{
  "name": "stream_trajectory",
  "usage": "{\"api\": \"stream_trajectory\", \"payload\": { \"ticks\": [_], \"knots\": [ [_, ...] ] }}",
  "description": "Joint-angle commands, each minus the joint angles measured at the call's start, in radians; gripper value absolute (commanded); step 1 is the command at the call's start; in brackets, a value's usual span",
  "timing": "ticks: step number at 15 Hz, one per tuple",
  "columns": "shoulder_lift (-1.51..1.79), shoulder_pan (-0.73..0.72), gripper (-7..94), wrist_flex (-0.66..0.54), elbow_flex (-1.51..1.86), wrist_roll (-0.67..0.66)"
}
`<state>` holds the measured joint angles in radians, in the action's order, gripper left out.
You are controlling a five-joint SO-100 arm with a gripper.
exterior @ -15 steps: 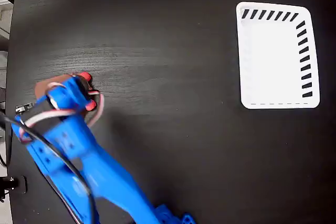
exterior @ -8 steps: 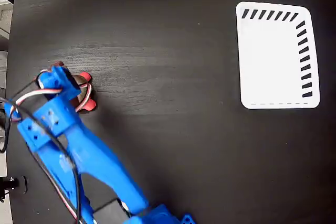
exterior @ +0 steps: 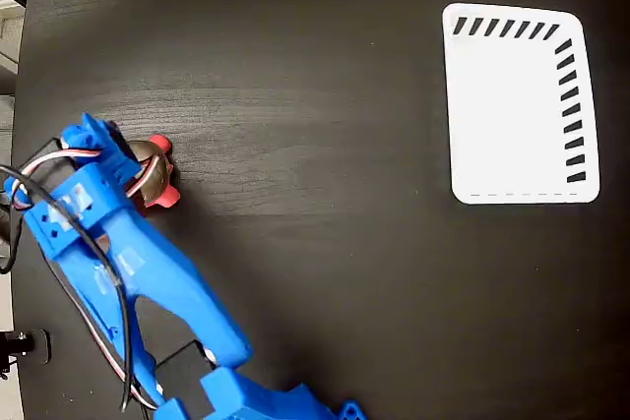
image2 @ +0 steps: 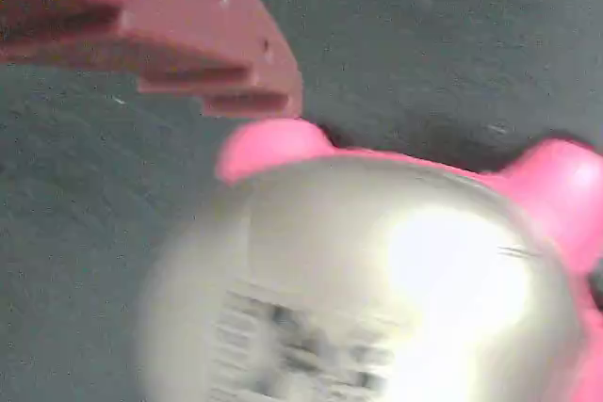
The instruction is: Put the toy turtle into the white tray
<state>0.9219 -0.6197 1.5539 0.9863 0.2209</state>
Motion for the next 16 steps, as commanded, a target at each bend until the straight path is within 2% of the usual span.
{"api": "stream_trajectory", "payload": {
  "ticks": [1, 12, 14, 16],
  "knots": [
    [0.015, -0.02, 61, 0.014, -0.067, 0.02],
    [-0.087, -0.023, 61, -0.008, -0.112, 0.031],
    [-0.091, -0.023, 59, -0.012, -0.112, 0.034],
    [-0.097, -0.025, 50, -0.017, -0.112, 0.04]
  ]
}}
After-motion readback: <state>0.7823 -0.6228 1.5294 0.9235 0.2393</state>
